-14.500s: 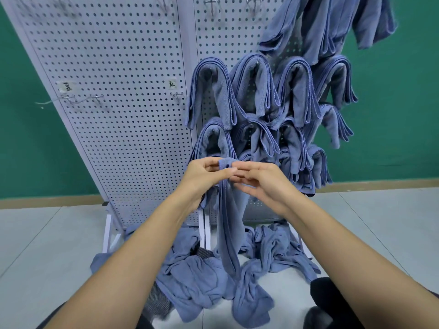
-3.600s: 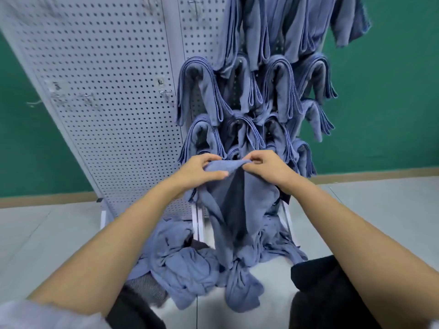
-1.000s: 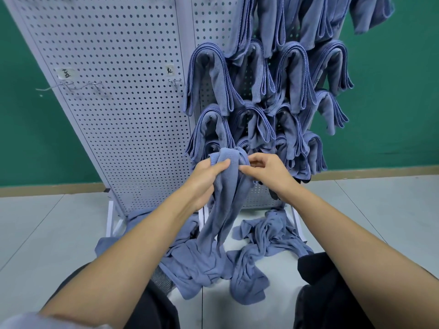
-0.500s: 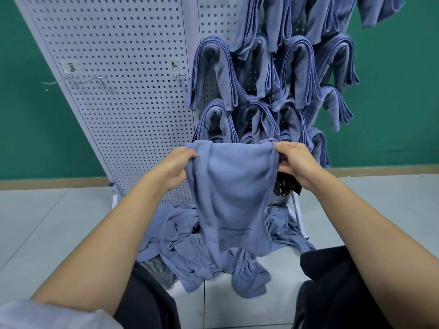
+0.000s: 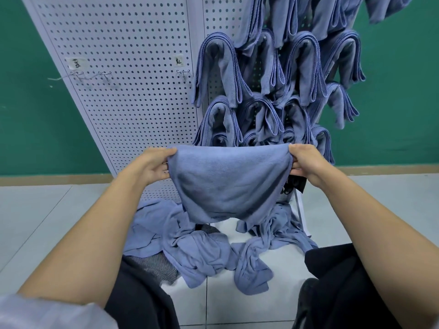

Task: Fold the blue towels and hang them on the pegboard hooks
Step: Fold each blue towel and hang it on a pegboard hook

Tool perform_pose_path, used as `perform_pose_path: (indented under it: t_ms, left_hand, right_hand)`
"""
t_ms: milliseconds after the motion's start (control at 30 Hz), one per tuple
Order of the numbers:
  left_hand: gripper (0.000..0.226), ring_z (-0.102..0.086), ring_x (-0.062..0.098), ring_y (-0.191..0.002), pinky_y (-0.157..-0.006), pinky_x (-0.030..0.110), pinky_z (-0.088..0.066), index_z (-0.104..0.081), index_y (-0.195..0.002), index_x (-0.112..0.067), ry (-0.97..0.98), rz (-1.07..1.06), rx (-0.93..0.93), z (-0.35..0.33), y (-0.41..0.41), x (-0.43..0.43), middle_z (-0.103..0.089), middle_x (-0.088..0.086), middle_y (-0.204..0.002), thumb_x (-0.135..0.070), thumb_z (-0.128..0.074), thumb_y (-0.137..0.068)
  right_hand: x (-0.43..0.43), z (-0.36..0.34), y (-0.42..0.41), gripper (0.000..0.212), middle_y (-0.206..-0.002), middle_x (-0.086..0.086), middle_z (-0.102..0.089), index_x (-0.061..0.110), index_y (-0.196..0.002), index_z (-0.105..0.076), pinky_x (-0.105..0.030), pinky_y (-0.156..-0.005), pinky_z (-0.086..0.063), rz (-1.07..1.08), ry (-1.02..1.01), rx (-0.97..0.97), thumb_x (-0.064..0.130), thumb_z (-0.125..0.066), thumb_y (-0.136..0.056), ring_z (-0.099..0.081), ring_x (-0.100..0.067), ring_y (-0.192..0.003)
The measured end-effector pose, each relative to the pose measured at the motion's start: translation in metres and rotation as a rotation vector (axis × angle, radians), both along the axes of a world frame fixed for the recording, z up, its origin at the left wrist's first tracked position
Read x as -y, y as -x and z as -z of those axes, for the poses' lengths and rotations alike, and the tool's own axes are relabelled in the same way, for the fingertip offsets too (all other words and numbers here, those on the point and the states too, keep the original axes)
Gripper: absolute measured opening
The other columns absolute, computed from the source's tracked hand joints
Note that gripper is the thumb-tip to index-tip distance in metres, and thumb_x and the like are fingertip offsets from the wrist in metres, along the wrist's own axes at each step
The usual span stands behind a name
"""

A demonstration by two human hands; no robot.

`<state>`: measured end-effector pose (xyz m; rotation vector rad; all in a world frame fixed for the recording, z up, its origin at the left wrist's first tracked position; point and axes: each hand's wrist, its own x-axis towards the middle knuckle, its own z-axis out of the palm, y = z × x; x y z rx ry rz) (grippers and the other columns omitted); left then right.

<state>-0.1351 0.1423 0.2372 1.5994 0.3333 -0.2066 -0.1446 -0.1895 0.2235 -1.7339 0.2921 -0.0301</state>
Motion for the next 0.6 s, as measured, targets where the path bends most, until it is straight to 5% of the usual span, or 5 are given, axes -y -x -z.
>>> perform_pose_path:
  t_ms: [133,300,500,600]
  left_hand:
    - [0.022,-0.06,0.027,-0.09,-0.092,0.043,-0.048,-0.053,-0.089,-0.02,-0.155,0.079,0.021,0.002,0.001,0.0,-0.06,0.006,-0.096,-0.022,-0.036,-0.104]
    - [0.024,-0.059,0.02,-0.064,-0.057,0.03,-0.054,-0.052,-0.083,-0.014,-0.347,0.066,0.041,0.008,0.006,0.003,-0.059,0.006,-0.076,-0.022,-0.04,-0.103]
    - [0.021,-0.061,0.012,-0.056,-0.06,0.028,-0.051,-0.055,-0.073,-0.015,-0.15,-0.025,0.052,0.01,0.002,-0.005,-0.059,0.0,-0.064,-0.022,-0.066,-0.09]
    - [0.019,-0.059,0.009,-0.059,-0.066,0.027,-0.051,-0.059,-0.073,-0.016,-0.026,-0.024,0.069,0.007,0.001,-0.006,-0.059,-0.004,-0.062,-0.023,-0.068,-0.088]
  right_hand:
    - [0.0,0.001,0.003,0.029,-0.039,0.015,-0.05,0.018,-0.072,-0.05,-0.013,-0.04,-0.045,0.02,-0.04,0.033,0.019,-0.044,-0.101,-0.047,0.0,-0.034]
    - [0.004,0.004,0.005,0.025,-0.064,-0.002,-0.05,0.016,-0.071,-0.05,-0.016,-0.037,-0.045,0.084,0.001,0.056,0.018,-0.06,-0.094,-0.048,-0.001,-0.035]
    - [0.006,0.002,0.005,0.025,-0.07,-0.001,-0.054,0.017,-0.072,-0.052,-0.018,-0.044,-0.05,0.081,0.005,0.016,0.027,-0.063,-0.092,-0.053,-0.011,-0.055]
    - [0.009,-0.001,0.005,0.022,-0.074,0.0,-0.056,0.019,-0.072,-0.057,-0.023,-0.062,-0.052,0.021,-0.013,0.016,0.028,-0.064,-0.091,-0.052,-0.012,-0.067]
